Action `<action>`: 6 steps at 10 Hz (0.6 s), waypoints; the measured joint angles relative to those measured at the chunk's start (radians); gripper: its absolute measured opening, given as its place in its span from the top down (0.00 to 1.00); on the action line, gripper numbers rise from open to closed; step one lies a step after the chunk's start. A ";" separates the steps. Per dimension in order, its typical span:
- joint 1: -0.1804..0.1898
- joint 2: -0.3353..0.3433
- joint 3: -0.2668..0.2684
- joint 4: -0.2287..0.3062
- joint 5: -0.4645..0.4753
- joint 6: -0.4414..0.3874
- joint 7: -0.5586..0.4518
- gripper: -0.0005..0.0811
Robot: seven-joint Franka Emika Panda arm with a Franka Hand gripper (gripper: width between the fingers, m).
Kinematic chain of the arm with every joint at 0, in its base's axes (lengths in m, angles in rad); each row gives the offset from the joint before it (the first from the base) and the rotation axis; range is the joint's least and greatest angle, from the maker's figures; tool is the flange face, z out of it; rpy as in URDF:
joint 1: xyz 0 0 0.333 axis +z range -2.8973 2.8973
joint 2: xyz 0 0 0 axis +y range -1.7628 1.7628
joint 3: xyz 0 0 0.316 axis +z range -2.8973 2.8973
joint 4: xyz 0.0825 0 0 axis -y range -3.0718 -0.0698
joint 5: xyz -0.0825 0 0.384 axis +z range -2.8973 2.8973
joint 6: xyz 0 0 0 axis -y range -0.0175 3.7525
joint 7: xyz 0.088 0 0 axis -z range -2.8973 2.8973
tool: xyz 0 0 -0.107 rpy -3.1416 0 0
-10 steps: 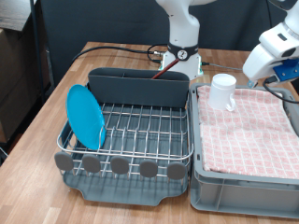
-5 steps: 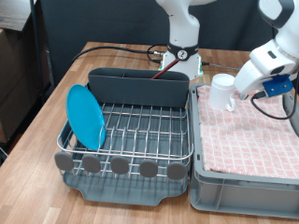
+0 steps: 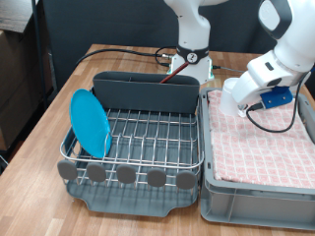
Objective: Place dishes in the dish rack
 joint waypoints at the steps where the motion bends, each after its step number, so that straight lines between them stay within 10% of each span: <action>1: 0.000 0.000 -0.008 -0.009 0.000 0.015 -0.003 0.01; 6: -0.003 0.000 -0.044 -0.034 0.033 0.048 -0.029 0.01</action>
